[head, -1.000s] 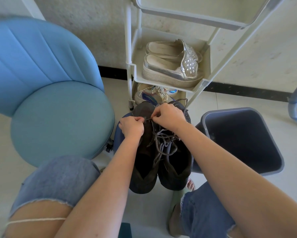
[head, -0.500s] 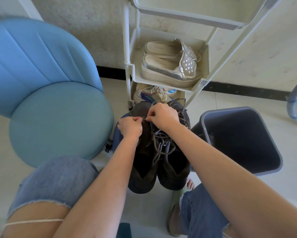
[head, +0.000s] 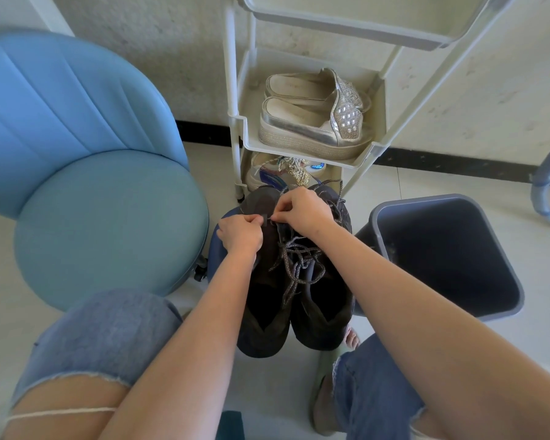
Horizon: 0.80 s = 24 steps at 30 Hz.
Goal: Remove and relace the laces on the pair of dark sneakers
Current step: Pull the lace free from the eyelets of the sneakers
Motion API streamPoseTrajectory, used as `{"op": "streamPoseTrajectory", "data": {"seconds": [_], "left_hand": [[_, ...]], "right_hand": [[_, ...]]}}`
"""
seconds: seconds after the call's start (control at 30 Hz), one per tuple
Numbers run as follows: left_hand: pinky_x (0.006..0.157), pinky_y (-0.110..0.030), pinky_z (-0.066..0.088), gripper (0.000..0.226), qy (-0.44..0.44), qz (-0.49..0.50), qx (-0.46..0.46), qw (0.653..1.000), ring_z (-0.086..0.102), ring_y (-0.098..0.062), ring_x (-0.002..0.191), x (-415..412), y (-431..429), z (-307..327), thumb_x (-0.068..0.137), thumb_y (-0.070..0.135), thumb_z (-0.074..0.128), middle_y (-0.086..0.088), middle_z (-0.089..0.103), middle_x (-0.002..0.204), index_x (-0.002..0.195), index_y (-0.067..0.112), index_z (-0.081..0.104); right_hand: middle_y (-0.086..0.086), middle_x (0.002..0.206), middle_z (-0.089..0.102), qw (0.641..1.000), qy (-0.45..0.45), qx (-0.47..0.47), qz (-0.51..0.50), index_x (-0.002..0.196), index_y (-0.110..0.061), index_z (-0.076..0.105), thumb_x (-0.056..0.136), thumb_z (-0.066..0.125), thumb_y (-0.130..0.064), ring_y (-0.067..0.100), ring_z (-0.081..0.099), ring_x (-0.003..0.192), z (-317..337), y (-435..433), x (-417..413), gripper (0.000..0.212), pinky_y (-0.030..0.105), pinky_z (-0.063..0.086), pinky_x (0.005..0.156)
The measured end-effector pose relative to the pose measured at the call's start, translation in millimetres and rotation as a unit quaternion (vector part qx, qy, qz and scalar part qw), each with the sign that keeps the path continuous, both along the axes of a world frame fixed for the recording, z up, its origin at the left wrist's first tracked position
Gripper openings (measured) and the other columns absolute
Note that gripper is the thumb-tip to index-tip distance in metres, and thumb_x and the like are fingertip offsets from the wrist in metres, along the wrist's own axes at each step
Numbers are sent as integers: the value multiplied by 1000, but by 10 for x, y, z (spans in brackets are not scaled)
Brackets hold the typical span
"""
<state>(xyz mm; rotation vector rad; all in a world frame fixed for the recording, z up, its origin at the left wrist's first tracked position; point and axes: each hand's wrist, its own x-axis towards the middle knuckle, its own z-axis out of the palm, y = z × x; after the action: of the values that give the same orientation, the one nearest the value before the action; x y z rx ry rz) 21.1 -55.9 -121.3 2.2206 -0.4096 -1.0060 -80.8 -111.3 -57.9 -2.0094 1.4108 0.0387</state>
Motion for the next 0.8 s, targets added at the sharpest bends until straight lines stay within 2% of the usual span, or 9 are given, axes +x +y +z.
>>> {"op": "streamPoseTrajectory", "data": {"seconds": [0.17, 0.33, 0.47, 0.53, 0.6, 0.7, 0.8], "left_hand": [[102, -42, 43, 17, -21, -7, 0, 1000, 47, -28, 119, -25, 28, 63, 91, 24, 62, -11, 54, 126, 99, 16, 74], [100, -37, 41, 21, -56, -71, -4, 996, 47, -28, 117, -53, 83, 163, 93, 22, 56, -11, 56, 124, 103, 16, 73], [98, -33, 34, 23, -100, -115, 3, 988, 41, -28, 121, -62, 134, 276, 96, 19, 52, -11, 50, 129, 110, 15, 69], [100, -31, 33, 24, -110, -126, -1, 986, 41, -29, 123, -66, 170, 341, 94, 16, 54, -13, 45, 131, 116, 14, 64], [102, -33, 33, 32, -113, -139, 5, 984, 40, -30, 125, -69, 197, 407, 91, 15, 58, -14, 41, 133, 122, 13, 56], [106, -42, 34, 53, -128, -187, 56, 972, 32, -31, 131, -72, 228, 498, 83, 21, 68, -12, 36, 137, 131, 16, 46], [105, -43, 36, 60, -130, -191, 46, 972, 34, -31, 130, -66, 251, 519, 80, 19, 71, -12, 37, 137, 134, 16, 45]], "right_hand": [[2, 99, 68, 997, 48, -34, 42, 85, -20, 70, 82, 72, -24, 24, 61, 95, -1, 55, 95, 5, 30, 43, 75], [10, 107, 66, 998, 51, -26, 14, 97, -9, 68, 82, 73, -17, 30, 60, 100, -9, 83, 141, 17, 31, 43, 77], [9, 97, 68, 999, 13, 36, -37, 82, -12, 65, 78, 78, -14, 24, 63, 91, -52, 49, 121, 13, 30, 48, 76], [9, 96, 70, 998, 3, 56, -40, 83, -10, 71, 76, 80, -17, 21, 63, 88, -71, 21, 101, 13, 30, 50, 79], [9, 97, 71, 998, -2, 63, -29, 88, -6, 74, 79, 77, -15, 21, 64, 90, -65, 4, 84, 13, 28, 50, 80], [13, 98, 72, 999, 6, 53, 6, 92, -2, 76, 85, 63, -8, 23, 66, 91, -38, -11, 69, 16, 30, 53, 81], [10, 99, 71, 999, 19, 34, 3, 90, -9, 76, 84, 61, -6, 25, 66, 92, -49, -2, 82, 16, 36, 54, 87]]}}
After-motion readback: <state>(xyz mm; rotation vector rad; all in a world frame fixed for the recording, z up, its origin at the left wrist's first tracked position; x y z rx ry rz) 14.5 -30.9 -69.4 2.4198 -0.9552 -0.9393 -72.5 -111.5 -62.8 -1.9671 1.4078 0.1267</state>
